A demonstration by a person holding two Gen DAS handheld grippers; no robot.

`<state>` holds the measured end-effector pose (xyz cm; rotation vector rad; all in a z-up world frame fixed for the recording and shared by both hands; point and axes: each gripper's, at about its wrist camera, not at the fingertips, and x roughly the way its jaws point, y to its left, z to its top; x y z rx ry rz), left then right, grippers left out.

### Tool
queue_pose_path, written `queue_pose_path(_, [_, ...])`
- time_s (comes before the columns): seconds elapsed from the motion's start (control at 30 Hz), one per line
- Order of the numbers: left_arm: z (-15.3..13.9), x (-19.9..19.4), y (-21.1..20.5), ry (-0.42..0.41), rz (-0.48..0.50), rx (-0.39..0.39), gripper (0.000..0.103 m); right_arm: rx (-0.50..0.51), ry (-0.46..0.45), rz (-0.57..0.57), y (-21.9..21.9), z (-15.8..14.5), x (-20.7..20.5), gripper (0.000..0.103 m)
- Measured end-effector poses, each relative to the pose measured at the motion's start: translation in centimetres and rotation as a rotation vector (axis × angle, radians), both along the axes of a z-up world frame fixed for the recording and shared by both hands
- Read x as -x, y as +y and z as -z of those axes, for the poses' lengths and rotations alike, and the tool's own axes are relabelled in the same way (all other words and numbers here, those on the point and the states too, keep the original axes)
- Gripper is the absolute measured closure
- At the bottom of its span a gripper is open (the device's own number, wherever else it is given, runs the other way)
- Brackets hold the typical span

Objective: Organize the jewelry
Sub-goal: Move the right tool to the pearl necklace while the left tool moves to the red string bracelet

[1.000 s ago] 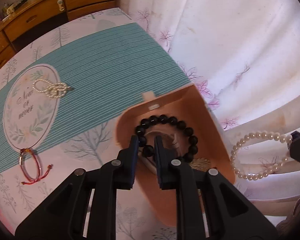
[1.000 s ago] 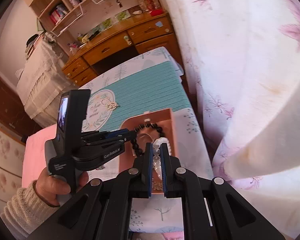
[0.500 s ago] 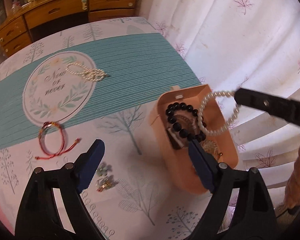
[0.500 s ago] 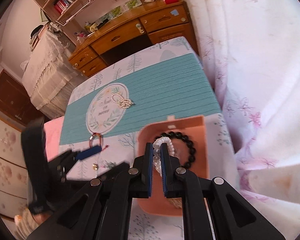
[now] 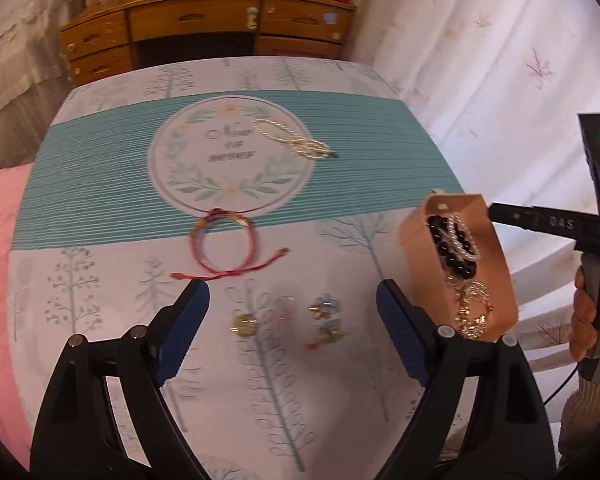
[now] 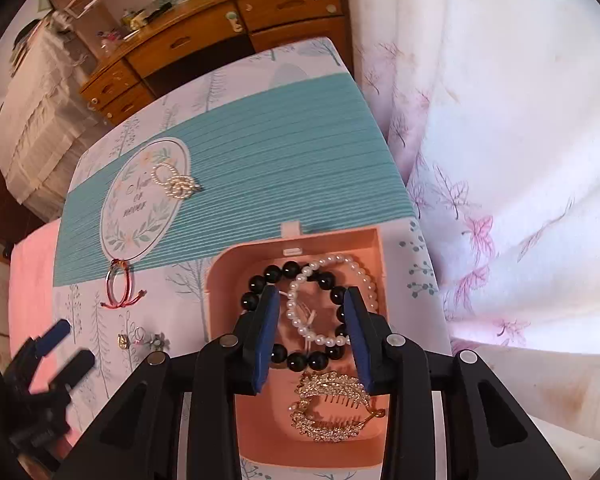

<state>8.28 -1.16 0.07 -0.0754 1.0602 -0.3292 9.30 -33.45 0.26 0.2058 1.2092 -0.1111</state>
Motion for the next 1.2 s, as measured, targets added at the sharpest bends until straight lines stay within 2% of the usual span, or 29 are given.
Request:
queue_pose_path(0.33, [1.8,-0.4,6.8,0.009,-0.157,-0.096,0.019,-0.032,-0.045,-0.176,7.2,-2.2,0.1,0.069])
queue_pose_path(0.53, [3.5,-1.1,8.1,0.049,-0.16,-0.12,0.02,-0.05,-0.038,-0.255,11.2,-1.7,-1.1,0.069])
queue_pose_path(0.63, [4.0,-1.9,8.3,0.056,-0.142,-0.101,0.02,-0.055,-0.03,-0.287,12.7,-1.2,-1.9,0.069])
queue_pose_path(0.73, [4.5,-3.2,8.0,0.07,-0.113,-0.082,0.026,-0.049,-0.029,-0.304,13.3,-0.8,-3.3,0.069])
queue_pose_path(1.03, [7.0,-8.3,6.5,0.153,-0.057,-0.062,0.03,-0.057,0.048,-0.302,13.1,1.2,-12.0,0.069])
queue_pose_path(1.1, [7.3,-9.2,6.1,0.156,-0.054,-0.073,0.03,-0.069,0.085,-0.307,13.3,2.5,-14.4,0.062])
queue_pose_path(1.17, [7.5,-9.9,5.8,0.159,-0.043,-0.081,0.03,-0.072,0.101,-0.307,13.5,3.6,-16.3,0.046])
queue_pose_path(1.2, [7.6,-10.2,5.6,0.162,-0.041,-0.087,0.03,-0.065,0.109,-0.313,13.7,4.3,-17.4,0.042])
